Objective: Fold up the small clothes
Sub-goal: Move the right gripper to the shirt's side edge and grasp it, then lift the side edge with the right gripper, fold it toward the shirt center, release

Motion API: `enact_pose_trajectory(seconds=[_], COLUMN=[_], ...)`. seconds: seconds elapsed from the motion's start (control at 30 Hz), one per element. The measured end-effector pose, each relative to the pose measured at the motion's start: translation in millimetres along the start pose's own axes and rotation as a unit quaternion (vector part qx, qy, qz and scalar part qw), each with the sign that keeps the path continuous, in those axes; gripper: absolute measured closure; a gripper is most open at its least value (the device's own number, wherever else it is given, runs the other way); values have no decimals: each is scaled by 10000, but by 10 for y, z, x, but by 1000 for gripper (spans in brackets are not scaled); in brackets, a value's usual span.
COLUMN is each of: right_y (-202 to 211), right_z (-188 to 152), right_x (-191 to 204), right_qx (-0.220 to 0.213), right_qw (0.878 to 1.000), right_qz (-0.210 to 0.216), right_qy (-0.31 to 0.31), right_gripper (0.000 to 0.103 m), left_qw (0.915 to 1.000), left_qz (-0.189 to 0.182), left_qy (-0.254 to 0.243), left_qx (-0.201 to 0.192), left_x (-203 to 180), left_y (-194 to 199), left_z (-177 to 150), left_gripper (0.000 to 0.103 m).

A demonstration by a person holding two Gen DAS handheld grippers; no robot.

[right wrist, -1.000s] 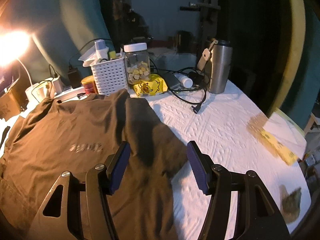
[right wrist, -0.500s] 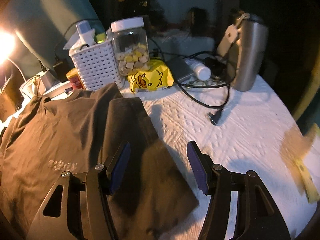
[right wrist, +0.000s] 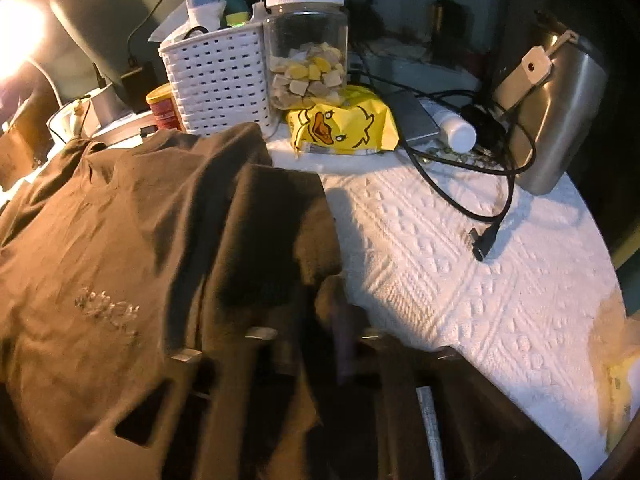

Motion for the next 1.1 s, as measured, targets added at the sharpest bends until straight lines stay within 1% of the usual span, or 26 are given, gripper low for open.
enact_pose_trajectory(seconds=[0.07, 0.27, 0.37, 0.43, 0.53, 0.73, 0.83, 0.93, 1.1], right_y=[53, 375, 518, 589, 666, 785, 868, 935, 1000], right_z=[25, 177, 224, 266, 275, 181, 206, 260, 389], right_x=[-59, -309, -349, -328, -397, -540, -481, -377, -71], right_qx=[-98, -512, -645, -748, -794, -769, -848, -946, -1075], right_qw=[9999, 9966, 9949, 9940, 9922, 9877, 9870, 9873, 9888], right_qz=[-43, -436, -474, -549, -686, -959, -1028, -998, -914], right_qy=[-131, -486, -613, -574, -677, -966, -899, -793, -489], right_gripper=[96, 96, 96, 97, 97, 97, 97, 97, 97], left_qw=[10000, 9997, 9994, 9992, 9991, 9987, 9983, 9981, 9976], left_qz=[-5, -29, -76, -96, -107, -48, -55, -103, -165], left_qy=[-13, 118, 138, 126, 155, 206, 250, 279, 311], left_qx=[-84, -196, -293, -359, -378, -471, -528, -540, -594], left_x=[-4, 42, 40, 39, 64, 153, 178, 175, 228], left_y=[60, 187, 270, 325, 390, 535, 600, 645, 761], left_z=[27, 39, 60, 69, 54, 68, 68, 53, 29], left_gripper=[0, 0, 0, 0, 0, 0, 0, 0, 0])
Point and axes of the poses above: each gripper's, at about its wrist camera, not at the fingertips, and y roughly against the way its jaws point, x to its left, z to its top, the point moved 9 cm from there along -y, roughly the way its jaws point, and after that the axes turned 11 degrees about -x, right-handed, at the moved point
